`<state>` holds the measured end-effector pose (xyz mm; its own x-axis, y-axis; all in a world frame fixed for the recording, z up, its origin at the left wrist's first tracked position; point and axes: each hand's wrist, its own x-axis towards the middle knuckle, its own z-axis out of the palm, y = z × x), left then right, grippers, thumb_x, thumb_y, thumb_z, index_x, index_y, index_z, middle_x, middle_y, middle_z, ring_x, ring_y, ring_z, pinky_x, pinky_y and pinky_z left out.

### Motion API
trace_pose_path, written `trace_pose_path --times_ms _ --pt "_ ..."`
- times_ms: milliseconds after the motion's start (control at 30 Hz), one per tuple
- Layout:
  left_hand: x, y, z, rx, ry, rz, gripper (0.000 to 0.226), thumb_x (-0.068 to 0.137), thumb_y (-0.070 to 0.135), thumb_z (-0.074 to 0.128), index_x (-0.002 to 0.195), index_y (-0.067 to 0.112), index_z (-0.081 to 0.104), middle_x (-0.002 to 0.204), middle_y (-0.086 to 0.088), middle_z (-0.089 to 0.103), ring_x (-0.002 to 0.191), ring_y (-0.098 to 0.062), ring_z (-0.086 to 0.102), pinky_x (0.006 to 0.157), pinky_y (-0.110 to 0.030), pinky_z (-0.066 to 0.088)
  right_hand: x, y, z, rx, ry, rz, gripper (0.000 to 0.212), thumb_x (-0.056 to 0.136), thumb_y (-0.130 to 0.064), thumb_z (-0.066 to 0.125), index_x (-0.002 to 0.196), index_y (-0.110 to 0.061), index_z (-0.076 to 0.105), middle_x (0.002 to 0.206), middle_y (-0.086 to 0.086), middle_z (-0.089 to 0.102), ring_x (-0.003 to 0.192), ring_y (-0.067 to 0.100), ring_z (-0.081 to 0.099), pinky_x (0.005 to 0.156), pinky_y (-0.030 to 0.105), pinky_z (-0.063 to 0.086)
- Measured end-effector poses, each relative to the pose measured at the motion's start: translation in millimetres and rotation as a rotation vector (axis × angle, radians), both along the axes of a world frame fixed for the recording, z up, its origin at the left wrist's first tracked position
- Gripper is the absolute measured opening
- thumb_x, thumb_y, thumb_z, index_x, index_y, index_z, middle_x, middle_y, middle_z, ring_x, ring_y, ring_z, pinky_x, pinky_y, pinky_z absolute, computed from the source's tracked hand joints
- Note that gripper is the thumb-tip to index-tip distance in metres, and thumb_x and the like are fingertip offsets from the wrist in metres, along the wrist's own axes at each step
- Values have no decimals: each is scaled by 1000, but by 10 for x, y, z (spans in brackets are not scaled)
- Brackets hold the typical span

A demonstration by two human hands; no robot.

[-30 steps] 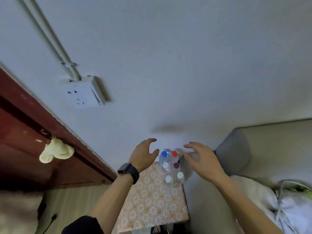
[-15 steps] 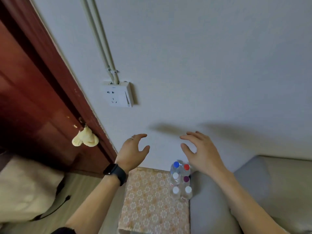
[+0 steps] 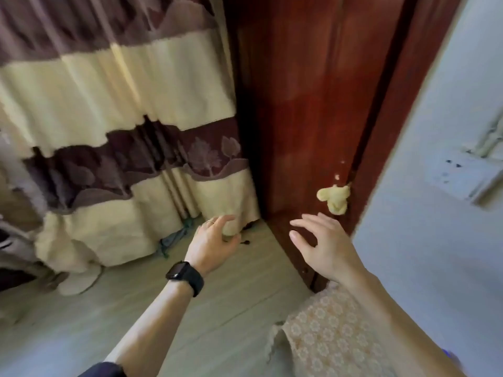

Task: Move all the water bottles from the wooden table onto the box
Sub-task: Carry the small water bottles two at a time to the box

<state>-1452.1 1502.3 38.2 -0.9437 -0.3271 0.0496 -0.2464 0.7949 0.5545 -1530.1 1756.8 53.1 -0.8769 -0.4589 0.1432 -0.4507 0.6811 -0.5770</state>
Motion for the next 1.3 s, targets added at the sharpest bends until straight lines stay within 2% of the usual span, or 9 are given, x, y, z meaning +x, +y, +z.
trace_pose_path --times_ms 100,233,367,500,600,700,833,1033,1300 --pt "897 -873 78 -12 20 275 58 78 49 57 131 26 58 128 1 63 122 -21 55 105 -34 41 259 -1078 135 4 16 263 34 95 -46 60 127 -36 66 141 -9 56 143 19 34 113 21 20" --pt "2195 -1737 204 -34 63 578 56 83 49 60 133 24 58 131 -1 62 125 -20 54 107 -36 41 868 -2486 203 -8 58 571 35 92 -53 58 121 -36 68 134 -6 63 138 20 44 120 32 26" --pt "3734 -2431 181 -43 81 874 49 87 39 68 132 22 59 130 -3 62 123 -22 55 104 -37 44 1963 -3868 235 -9 88 885 47 89 -64 46 121 -36 67 129 -12 64 134 11 48 119 33 29" --pt "5072 -2980 247 -84 59 1119 60 77 52 55 130 22 61 129 -2 63 122 -22 57 103 -40 45 3179 -4919 347 -35 101 1105 39 93 -47 61 130 -35 64 136 -10 60 135 13 43 120 22 19" --pt "5845 -3351 407 -155 50 1237 60 79 51 54 132 25 59 132 1 61 125 -19 55 105 -44 43 3903 -5585 408 -29 123 1245 45 92 -55 55 135 -41 58 140 -12 57 139 15 39 121 30 24" --pt "6418 -3633 583 -259 22 1312 54 84 49 56 135 28 56 137 3 57 131 -18 48 110 -46 38 4463 -6199 526 -59 142 1356 56 88 -68 42 137 -45 53 141 -14 55 140 17 37 119 36 30" --pt "7035 -4057 774 -297 19 1441 48 90 43 59 136 36 52 146 4 48 142 -18 35 115 -51 28 5079 -6958 777 -125 173 1433 46 94 -57 53 139 -46 52 143 -16 51 142 16 32 117 31 28" --pt "7630 -4920 1028 -346 -1 1599 46 90 44 59 136 38 53 148 6 45 141 -19 35 114 -56 27 5750 -8227 1002 -218 178 1573 44 95 -55 54 138 -46 53 144 -15 50 142 15 32 115 27 26" --pt "8166 -6002 1227 -334 91 1794 46 89 36 65 135 31 58 145 1 50 135 -19 44 113 -37 35 6340 -9937 1120 -256 166 1740 44 94 -57 53 137 -48 52 144 -16 51 139 13 36 113 26 28"
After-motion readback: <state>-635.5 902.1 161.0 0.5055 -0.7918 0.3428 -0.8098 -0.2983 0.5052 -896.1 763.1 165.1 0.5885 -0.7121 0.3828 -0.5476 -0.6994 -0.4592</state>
